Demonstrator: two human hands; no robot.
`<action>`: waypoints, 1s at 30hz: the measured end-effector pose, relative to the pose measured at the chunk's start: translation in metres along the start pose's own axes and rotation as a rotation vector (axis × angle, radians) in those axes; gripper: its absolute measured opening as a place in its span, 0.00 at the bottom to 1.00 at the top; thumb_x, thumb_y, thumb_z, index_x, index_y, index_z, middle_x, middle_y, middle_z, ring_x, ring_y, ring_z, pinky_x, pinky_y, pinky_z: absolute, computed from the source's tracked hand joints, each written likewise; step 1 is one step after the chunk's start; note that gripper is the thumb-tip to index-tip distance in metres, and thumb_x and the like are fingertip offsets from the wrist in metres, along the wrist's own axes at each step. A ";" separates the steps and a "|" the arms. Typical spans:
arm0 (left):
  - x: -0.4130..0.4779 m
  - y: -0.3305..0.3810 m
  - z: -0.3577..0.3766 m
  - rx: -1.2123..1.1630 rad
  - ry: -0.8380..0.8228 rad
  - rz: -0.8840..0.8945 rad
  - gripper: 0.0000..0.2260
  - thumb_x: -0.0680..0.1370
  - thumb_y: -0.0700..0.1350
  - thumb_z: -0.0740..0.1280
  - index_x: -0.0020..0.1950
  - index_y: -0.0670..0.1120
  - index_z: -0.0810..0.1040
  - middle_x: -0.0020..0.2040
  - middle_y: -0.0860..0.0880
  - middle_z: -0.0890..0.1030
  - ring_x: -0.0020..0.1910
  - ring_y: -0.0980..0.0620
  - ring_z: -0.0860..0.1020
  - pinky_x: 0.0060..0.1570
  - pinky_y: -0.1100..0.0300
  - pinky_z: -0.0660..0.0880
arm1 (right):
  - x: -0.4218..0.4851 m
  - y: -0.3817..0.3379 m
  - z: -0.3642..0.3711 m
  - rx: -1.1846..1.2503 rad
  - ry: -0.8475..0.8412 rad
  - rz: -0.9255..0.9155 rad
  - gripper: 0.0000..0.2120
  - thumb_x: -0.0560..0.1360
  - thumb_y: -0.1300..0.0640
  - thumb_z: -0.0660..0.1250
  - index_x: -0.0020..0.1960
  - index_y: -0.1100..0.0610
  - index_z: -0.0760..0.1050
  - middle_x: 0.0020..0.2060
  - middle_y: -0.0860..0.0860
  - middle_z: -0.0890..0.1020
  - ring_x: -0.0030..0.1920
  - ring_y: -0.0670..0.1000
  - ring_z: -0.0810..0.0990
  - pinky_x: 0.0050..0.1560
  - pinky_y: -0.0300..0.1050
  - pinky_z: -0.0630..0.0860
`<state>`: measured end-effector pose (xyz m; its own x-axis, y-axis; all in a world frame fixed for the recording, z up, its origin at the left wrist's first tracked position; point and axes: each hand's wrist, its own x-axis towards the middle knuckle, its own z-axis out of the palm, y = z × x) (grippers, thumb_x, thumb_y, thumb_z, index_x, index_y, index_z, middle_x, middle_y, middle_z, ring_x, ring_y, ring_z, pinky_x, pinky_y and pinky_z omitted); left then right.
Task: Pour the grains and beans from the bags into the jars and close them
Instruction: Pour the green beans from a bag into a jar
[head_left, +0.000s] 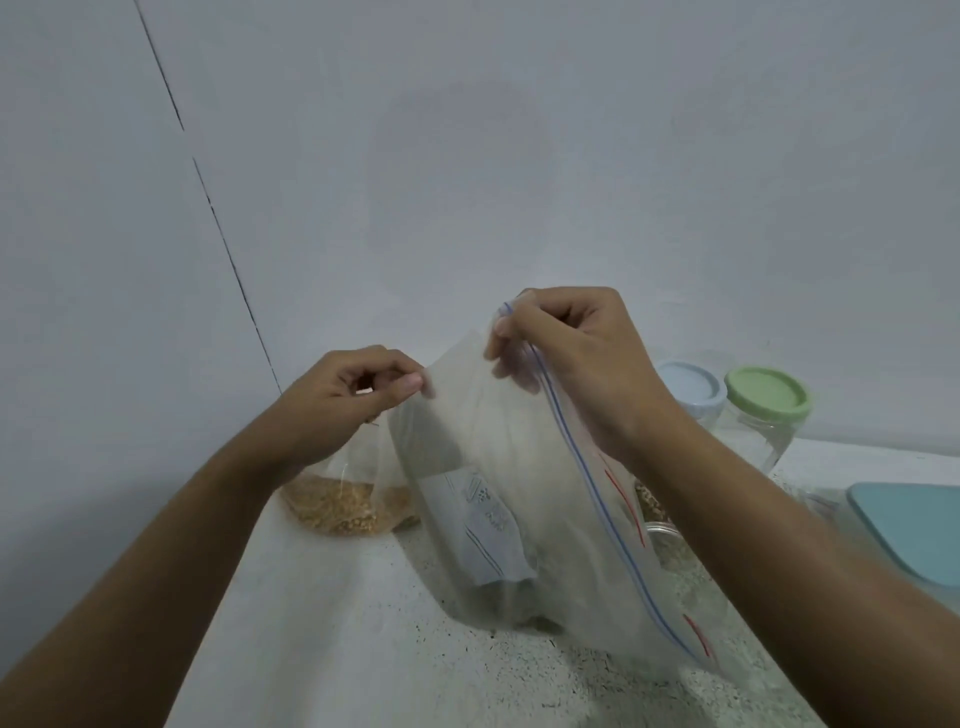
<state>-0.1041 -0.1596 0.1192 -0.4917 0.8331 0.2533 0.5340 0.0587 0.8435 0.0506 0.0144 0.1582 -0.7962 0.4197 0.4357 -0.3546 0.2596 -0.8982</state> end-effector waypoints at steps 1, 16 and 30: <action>0.000 -0.002 -0.003 0.029 0.019 -0.005 0.09 0.80 0.52 0.67 0.50 0.52 0.86 0.47 0.41 0.77 0.47 0.46 0.76 0.51 0.49 0.74 | 0.001 -0.001 0.000 -0.004 -0.002 0.001 0.11 0.73 0.67 0.65 0.34 0.67 0.80 0.34 0.60 0.81 0.31 0.54 0.76 0.33 0.47 0.68; -0.006 -0.005 -0.008 -0.085 0.080 0.039 0.07 0.80 0.44 0.66 0.48 0.43 0.81 0.41 0.46 0.83 0.42 0.48 0.83 0.45 0.60 0.78 | 0.021 -0.007 0.003 -0.074 -0.055 -0.015 0.15 0.78 0.58 0.72 0.37 0.66 0.80 0.32 0.54 0.83 0.32 0.49 0.79 0.41 0.46 0.71; -0.010 -0.015 -0.011 -0.050 0.022 0.021 0.06 0.76 0.49 0.69 0.46 0.49 0.84 0.41 0.46 0.85 0.41 0.50 0.84 0.40 0.65 0.76 | 0.016 0.015 -0.005 -0.109 -0.042 0.005 0.14 0.78 0.58 0.73 0.38 0.67 0.82 0.36 0.58 0.85 0.35 0.52 0.83 0.39 0.48 0.69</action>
<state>-0.1148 -0.1746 0.1092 -0.4963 0.8213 0.2812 0.5096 0.0134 0.8603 0.0345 0.0291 0.1516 -0.8185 0.3849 0.4265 -0.2973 0.3514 -0.8878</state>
